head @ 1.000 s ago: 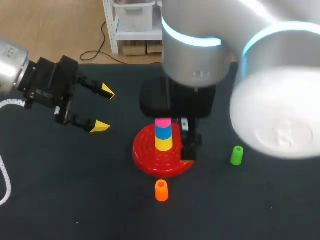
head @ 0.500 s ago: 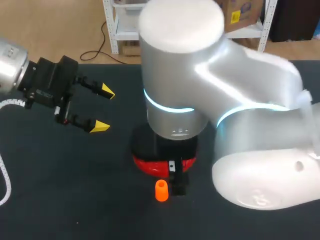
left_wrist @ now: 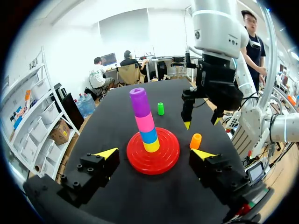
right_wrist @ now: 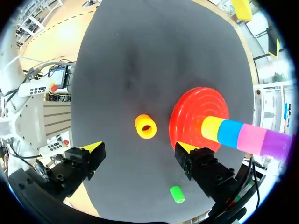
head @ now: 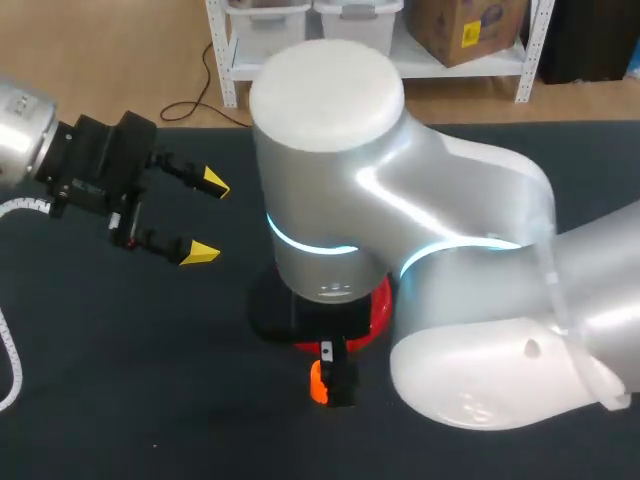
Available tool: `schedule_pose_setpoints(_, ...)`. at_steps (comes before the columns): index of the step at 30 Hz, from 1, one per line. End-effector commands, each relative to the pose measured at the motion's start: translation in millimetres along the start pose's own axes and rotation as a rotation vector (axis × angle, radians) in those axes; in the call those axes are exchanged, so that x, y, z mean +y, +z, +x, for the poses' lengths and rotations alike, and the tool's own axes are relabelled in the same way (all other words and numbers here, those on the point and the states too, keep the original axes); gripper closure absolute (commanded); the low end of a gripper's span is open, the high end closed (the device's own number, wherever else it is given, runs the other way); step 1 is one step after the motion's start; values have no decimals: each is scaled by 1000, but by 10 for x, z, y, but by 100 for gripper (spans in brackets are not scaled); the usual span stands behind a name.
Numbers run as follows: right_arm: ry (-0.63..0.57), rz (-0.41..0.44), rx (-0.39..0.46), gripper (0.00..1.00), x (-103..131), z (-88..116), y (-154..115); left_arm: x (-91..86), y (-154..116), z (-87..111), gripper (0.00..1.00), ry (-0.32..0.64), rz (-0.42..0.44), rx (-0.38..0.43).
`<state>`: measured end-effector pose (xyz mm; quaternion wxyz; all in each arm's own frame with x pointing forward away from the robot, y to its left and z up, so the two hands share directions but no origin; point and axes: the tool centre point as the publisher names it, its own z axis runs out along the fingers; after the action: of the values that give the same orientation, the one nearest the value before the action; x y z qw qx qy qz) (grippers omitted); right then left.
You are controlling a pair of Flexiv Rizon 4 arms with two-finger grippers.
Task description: Pick up and stack the cylinders on the red base in this order: pink,purple,orange,green
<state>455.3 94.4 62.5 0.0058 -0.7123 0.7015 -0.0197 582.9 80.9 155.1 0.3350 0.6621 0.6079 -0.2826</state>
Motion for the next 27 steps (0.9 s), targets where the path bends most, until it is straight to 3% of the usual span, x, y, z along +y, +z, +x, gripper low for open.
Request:
schedule_pose_setpoints(1,11,-15,1,0,-59,-73,68,-3,0,16,0,3,-2,-5)
schedule_pose_setpoints(18,45,-13,-4,0,-118,-160,310,-3,0,16,0,3,-2,-5)
schedule_pose_setpoints(27,26,12,-12,0,-59,-175,298,-3,0,16,0,3,-2,-5)
